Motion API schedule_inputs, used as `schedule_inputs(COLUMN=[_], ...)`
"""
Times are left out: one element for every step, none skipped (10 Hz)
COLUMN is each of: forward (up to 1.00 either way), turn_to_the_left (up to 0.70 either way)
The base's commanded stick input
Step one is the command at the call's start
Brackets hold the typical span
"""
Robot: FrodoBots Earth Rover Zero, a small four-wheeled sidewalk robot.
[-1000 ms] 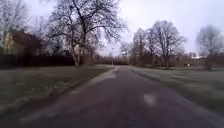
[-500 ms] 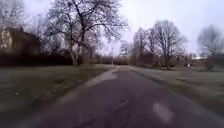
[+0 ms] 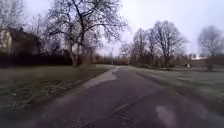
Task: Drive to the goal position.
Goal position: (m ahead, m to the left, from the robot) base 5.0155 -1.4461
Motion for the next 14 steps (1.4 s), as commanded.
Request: schedule_inputs(forward=[1.0,1.0,1.0,1.0,1.0,1.0,1.0,1.0,1.0,1.0,1.0,1.0,1.0,1.0], turn_to_the_left=[0.0,0.0,0.0,0.0,0.0,0.0,0.0,0.0,0.0,0.0,0.0,0.0,0.0,0.0])
